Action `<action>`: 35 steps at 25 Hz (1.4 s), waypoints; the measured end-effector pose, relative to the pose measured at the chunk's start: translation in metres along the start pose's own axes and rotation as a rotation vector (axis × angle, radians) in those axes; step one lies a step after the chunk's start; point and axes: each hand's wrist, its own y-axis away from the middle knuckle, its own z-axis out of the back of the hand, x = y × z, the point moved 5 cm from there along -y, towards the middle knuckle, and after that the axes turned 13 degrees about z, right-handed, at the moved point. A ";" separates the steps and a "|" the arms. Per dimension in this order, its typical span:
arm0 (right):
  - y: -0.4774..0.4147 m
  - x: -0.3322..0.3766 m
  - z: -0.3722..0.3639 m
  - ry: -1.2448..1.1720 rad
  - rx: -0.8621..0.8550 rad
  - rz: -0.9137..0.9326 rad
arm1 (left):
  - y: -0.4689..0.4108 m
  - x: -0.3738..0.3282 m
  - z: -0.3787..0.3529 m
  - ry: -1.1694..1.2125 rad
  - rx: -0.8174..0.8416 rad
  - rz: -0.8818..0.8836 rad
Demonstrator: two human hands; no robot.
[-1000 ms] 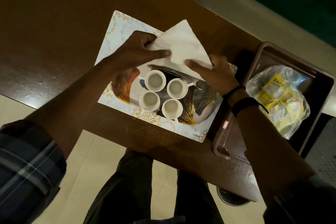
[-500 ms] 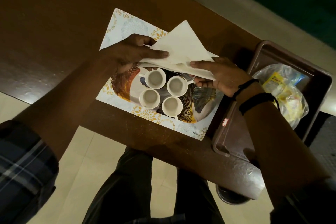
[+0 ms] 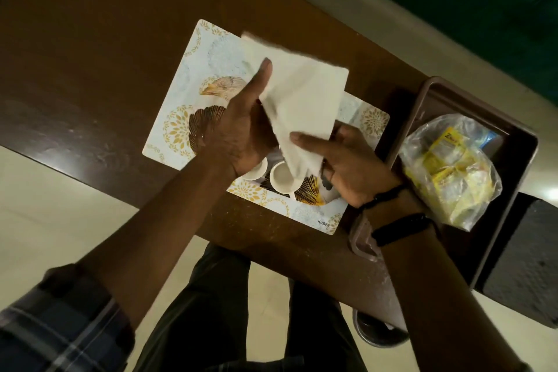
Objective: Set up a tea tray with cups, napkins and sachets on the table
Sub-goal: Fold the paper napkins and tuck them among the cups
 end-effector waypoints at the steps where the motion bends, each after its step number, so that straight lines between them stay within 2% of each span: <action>1: 0.007 -0.003 -0.007 0.088 0.035 -0.010 | 0.001 0.002 -0.005 0.010 -0.045 -0.041; 3: 0.015 -0.002 -0.010 0.182 0.011 -0.017 | 0.005 0.002 -0.007 0.042 -0.129 -0.089; 7: 0.014 0.019 0.008 0.192 -0.357 0.025 | 0.008 0.010 -0.009 0.048 -0.108 -0.051; 11: 0.007 0.028 -0.009 0.104 -0.558 0.127 | 0.020 0.017 -0.015 0.061 -0.192 -0.080; 15: 0.008 0.014 -0.027 0.043 -0.645 0.109 | 0.026 0.015 -0.023 0.122 -0.142 -0.217; 16: 0.011 0.011 -0.026 0.022 -0.660 0.108 | 0.027 0.015 -0.024 0.117 -0.146 -0.201; 19: 0.026 0.008 -0.024 0.130 -0.646 0.164 | 0.025 0.016 -0.017 0.108 -0.204 -0.168; 20: 0.035 0.012 -0.025 0.268 -0.644 0.255 | 0.025 0.015 -0.015 0.121 -0.213 -0.171; 23: 0.065 0.032 -0.033 0.847 -0.587 0.686 | 0.026 0.015 -0.011 0.179 -0.211 -0.117; 25: 0.076 0.031 -0.041 1.053 -0.475 0.835 | 0.028 0.015 -0.013 0.205 -0.164 -0.106; 28: 0.077 0.022 -0.050 1.169 -0.348 0.849 | 0.029 0.016 -0.012 0.203 -0.123 -0.136; 35: 0.076 0.019 -0.051 1.264 -0.281 0.862 | 0.032 0.018 -0.010 0.253 -0.093 -0.149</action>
